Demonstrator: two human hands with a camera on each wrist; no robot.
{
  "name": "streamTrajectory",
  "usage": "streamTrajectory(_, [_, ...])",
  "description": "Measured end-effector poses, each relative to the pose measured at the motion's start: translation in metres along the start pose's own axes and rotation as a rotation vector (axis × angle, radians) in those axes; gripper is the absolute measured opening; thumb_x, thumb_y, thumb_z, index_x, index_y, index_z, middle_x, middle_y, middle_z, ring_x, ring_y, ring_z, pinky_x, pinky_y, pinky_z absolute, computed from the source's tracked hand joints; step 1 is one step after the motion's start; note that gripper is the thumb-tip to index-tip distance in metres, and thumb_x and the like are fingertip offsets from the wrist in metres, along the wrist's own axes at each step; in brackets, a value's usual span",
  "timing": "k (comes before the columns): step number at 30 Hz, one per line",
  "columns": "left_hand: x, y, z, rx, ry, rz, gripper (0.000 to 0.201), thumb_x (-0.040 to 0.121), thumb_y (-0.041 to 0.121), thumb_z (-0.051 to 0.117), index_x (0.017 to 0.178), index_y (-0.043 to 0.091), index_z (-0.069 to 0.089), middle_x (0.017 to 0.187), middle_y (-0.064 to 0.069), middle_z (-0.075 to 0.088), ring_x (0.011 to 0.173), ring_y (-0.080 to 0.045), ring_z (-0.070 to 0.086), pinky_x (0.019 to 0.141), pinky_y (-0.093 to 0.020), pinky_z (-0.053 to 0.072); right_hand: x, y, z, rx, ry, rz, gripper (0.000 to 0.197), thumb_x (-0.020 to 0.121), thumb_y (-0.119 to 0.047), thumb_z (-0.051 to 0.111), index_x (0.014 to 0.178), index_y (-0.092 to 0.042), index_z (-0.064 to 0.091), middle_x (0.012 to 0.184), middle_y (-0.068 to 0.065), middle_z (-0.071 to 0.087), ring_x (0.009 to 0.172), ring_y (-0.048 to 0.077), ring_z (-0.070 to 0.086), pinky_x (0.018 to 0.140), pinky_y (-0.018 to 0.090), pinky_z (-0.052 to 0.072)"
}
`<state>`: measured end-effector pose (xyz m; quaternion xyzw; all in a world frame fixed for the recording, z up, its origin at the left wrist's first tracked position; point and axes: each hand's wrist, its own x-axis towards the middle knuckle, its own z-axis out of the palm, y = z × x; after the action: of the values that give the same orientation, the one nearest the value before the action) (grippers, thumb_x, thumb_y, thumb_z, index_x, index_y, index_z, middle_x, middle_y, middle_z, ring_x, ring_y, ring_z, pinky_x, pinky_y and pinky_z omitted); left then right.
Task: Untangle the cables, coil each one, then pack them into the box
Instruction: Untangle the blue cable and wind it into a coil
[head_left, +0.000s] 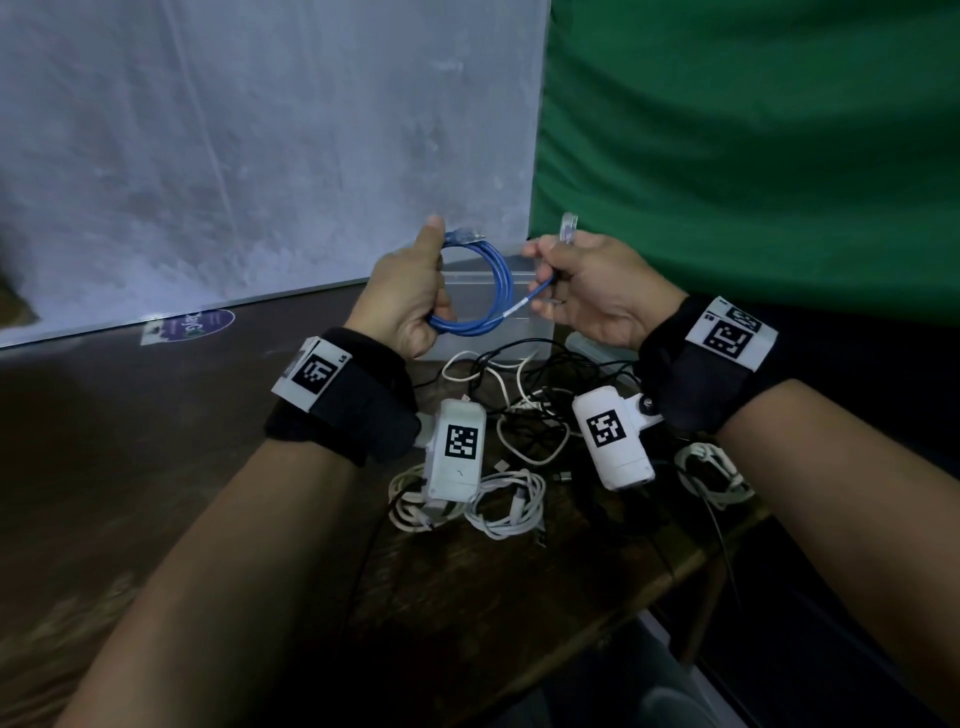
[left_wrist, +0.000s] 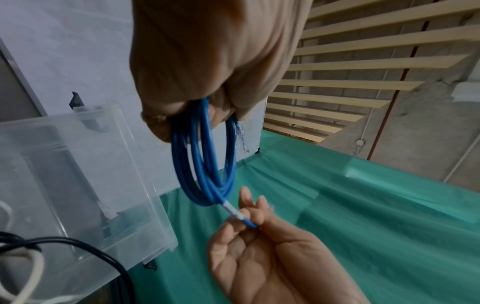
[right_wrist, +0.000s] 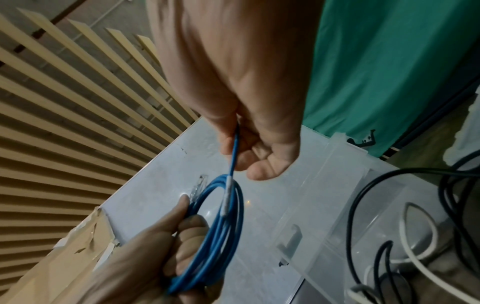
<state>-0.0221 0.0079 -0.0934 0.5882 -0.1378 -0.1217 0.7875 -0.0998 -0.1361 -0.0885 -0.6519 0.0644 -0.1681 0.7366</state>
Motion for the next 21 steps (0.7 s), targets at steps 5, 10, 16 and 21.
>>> streamTrajectory(5, [0.003,0.001,-0.005,-0.042,0.091,0.022,0.038,0.097,0.044,0.044,0.073,0.014,0.043,0.051,0.000,0.025,0.027,-0.011,0.028,0.037,-0.016,0.029,-0.006,0.005,0.005,0.026,-0.085,0.035,0.017,0.101,-0.012,0.041,0.109,-0.004,0.053,0.050,-0.002,0.036,0.051,0.011,0.040,0.051,0.024,0.051])
streamTrajectory(10, [0.003,0.005,-0.010,-0.091,0.076,0.022,0.034,0.098,0.045,0.040,0.073,0.021,0.044,0.049,0.002,0.023,0.029,-0.010,0.025,0.037,-0.019,0.027,-0.002,0.000,0.004,0.115,-0.069,0.062,0.017,0.094,0.004,0.036,0.106,-0.006,0.042,0.064,0.004,0.034,0.054,0.013,0.038,0.056,0.035,0.057])
streamTrajectory(16, [-0.006,0.007,0.006,-0.150,-0.159,-0.051,0.043,0.098,0.048,0.038,0.065,0.020,0.032,0.040,0.008,0.018,0.033,-0.007,0.017,0.035,-0.016,0.021,0.009,0.009,0.001,-0.110,0.078,-0.049,0.009,0.092,-0.003,0.055,0.094,-0.001,0.063,0.062,0.005,0.056,0.049,0.010,0.046,0.041,0.019,0.044])
streamTrajectory(21, [-0.007,-0.002,0.011,-0.094,-0.187,-0.087,0.042,0.098,0.047,0.039,0.067,0.020,0.031,0.040,0.008,0.019,0.033,-0.006,0.018,0.034,-0.016,0.021,0.008,0.006,0.000,-0.160,-0.041,-0.011,0.007,0.088,0.002,0.059,0.089,-0.001,0.065,0.066,0.006,0.060,0.038,0.003,0.037,0.034,0.014,0.026])
